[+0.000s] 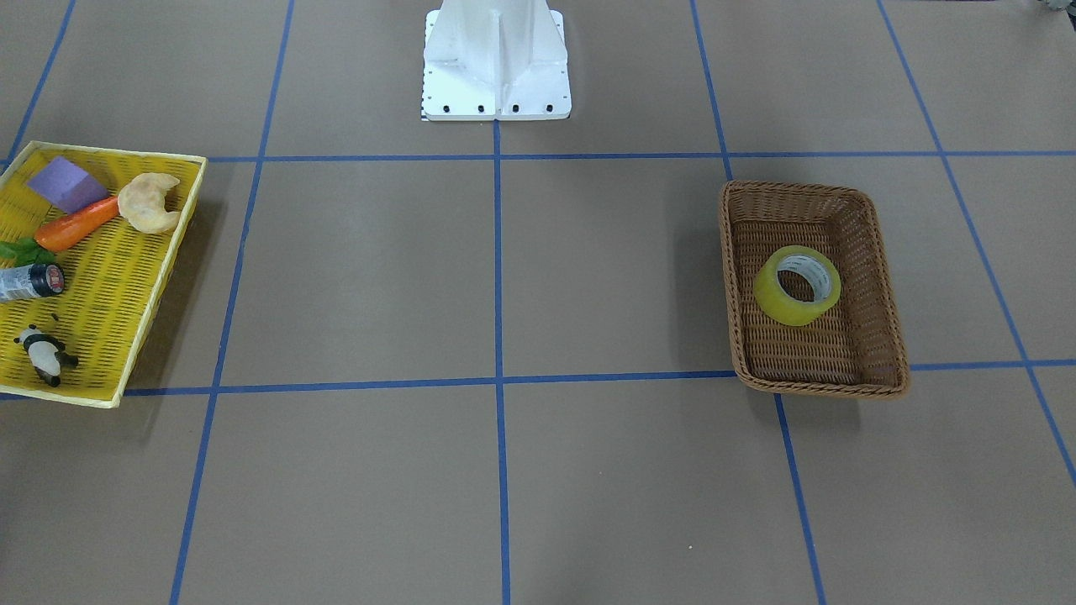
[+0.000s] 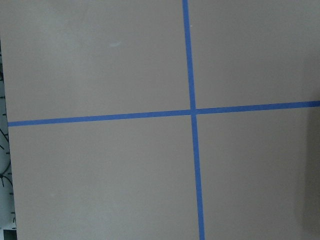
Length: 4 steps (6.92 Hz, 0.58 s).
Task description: Move tape to another basket
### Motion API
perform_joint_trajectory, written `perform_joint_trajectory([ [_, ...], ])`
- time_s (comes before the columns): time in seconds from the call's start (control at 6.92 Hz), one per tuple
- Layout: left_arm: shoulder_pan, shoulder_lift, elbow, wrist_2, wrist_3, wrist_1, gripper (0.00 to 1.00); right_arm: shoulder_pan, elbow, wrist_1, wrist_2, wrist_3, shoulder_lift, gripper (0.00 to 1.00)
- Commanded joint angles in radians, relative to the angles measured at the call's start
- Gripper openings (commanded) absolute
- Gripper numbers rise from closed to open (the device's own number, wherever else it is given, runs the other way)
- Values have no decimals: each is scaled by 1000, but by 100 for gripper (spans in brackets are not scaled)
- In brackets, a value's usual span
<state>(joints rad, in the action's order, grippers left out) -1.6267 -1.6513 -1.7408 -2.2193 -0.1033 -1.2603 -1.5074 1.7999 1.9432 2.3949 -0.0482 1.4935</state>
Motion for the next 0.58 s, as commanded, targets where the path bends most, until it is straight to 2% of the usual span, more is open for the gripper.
perform_joint_trajectory([
  [0.0,-6,22,76,-5,-6,-66,98,-7,-28,-157,-17,-27,118,100],
  [0.14,-6,21,148,-29,-4,-158,98,-11,-31,-158,-35,-21,120,100],
  [0.29,-4,21,170,-86,2,-187,98,-16,-31,-152,-39,-15,117,100],
  [0.43,-4,21,181,-98,7,-186,99,-17,-31,-148,-39,-15,114,100],
])
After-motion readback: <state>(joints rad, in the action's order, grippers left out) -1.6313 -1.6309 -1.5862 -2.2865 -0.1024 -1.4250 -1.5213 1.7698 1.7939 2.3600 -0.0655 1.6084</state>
